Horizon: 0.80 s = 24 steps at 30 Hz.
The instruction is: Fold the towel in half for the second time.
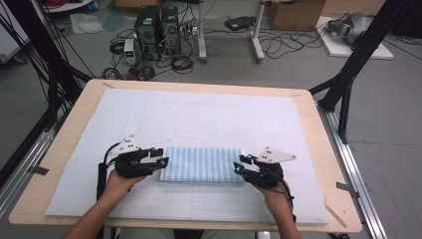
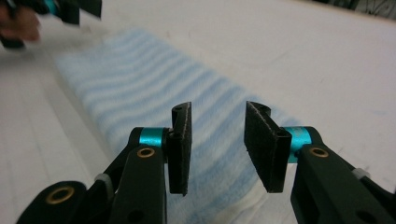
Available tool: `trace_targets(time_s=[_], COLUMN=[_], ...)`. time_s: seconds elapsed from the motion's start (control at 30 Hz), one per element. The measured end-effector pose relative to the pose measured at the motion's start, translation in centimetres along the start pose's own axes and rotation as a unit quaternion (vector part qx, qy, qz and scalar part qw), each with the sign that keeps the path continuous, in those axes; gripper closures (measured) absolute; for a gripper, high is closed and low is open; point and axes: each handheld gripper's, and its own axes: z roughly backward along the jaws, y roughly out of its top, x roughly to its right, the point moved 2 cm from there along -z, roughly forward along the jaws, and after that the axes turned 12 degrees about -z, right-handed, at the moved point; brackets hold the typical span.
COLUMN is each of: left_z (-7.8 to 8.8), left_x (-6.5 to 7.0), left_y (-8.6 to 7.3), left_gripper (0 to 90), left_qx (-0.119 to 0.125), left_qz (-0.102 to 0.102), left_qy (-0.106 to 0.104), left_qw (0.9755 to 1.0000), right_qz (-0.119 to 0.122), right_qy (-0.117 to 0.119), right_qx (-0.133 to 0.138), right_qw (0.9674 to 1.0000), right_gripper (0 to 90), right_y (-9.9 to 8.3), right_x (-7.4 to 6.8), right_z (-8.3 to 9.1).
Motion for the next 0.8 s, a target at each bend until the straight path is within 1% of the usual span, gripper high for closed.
trace_targets(time_s=[0.07,0.1,0.13,0.17,0.23,0.3,0.33,0.37,0.43,0.47,0.5,0.53,0.57,0.6,0.63,0.67,0.7,0.73,0.77,0.8], left_z=[-0.8,-1.3,-1.5,-1.7,-1.9,-2.0,-2.0,-2.0,-1.8,-1.8,-1.7,-1.7,-1.6,-1.5,-1.5,-1.5,-1.5,-1.6,-1.7,-1.8], left_x=[0.1,0.1,0.1,0.1,0.2,0.3,0.4,0.4,0.5,0.6,0.6,0.5,0.5,0.3,0.2,-0.1,-0.3,-0.5,-0.8,-1.0], left_y=[-0.3,-0.5,-0.6,-0.7,-1.0,-1.1,-1.1,-1.2,-1.2,-1.2,-1.1,-1.1,-1.0,-0.9,-0.8,-0.6,-0.5,-0.5,-0.4,-0.4], left_gripper=[55.7,57.1,57.2,57.3,57.4,57.7,58.3,59.1,59.4,59.8,59.8,59.8,59.5,58.5,56.9,56.1,56.0,55.8,55.7,55.7], left_qx=[-0.021,-0.038,-0.047,-0.056,-0.077,-0.085,-0.096,-0.100,-0.108,-0.111,-0.113,-0.113,-0.110,-0.105,-0.096,-0.081,-0.074,-0.070,-0.069,-0.070], left_qz=[-0.004,-0.009,-0.011,-0.013,-0.021,-0.025,-0.031,-0.036,-0.041,-0.041,-0.043,-0.045,-0.043,-0.041,-0.037,-0.029,-0.025,-0.021,-0.024,-0.021], left_qy=[0.000,0.005,0.006,0.005,0.006,0.006,0.006,0.004,0.003,0.005,0.005,0.007,0.008,0.010,0.014,0.018,0.022,0.024,0.026,0.028], left_qw=[0.9998,0.9992,0.9988,0.9983,0.9968,0.9960,0.9949,0.9943,0.9933,0.9930,0.9926,0.9926,0.9929,0.9936,0.9946,0.9961,0.9967,0.9970,0.9970,0.9970], right_qz=[0.015,0.028,0.035,0.039,0.055,0.057,0.059,0.059,0.059,0.054,0.053,0.046,0.036,0.026,0.013,0.004,-0.007,-0.011,-0.009,-0.007], right_qy=[-0.009,-0.014,-0.013,-0.014,-0.020,-0.020,-0.022,-0.022,-0.021,-0.017,-0.012,-0.006,0.001,0.005,0.012,0.016,0.012,0.001,-0.005,-0.010], right_qx=[-0.030,-0.045,-0.057,-0.063,-0.081,-0.087,-0.091,-0.091,-0.093,-0.097,-0.097,-0.098,-0.091,-0.076,-0.055,-0.041,-0.026,-0.025,-0.029,-0.030], right_qw=[0.9994,0.9985,0.9977,0.9971,0.9950,0.9944,0.9938,0.9938,0.9937,0.9937,0.9938,0.9941,0.9952,0.9968,0.9983,0.9990,0.9996,0.9996,0.9995,0.9995], right_gripper=[61.7,61.7,61.5,60.9,59.0,57.0,56.8,56.4,54.5,53.1,50.9,48.3,46.9,47.0,47.5,48.1,49.1,51.6,56.6,58.7], right_y=[-0.5,-0.7,-0.9,-1.1,-1.4,-1.7,-1.8,-1.9,-2.0,-2.1,-2.0,-1.9,-1.8,-1.5,-1.2,-0.8,-0.4,-0.1,0.1,0.3], right_x=[-0.3,-0.5,-0.8,-0.9,-1.3,-1.4,-1.4,-1.4,-1.3,-1.3,-1.1,-1.0,-1.0,-0.7,-0.5,-0.2,0.2,0.6,1.0,1.3], right_z=[-1.0,-1.5,-1.8,-2.0,-2.3,-2.4,-2.3,-2.2,-2.0,-1.8,-1.7,-1.6,-1.4,-1.2,-0.9,-0.8,-0.8,-1.0,-1.3,-1.7])
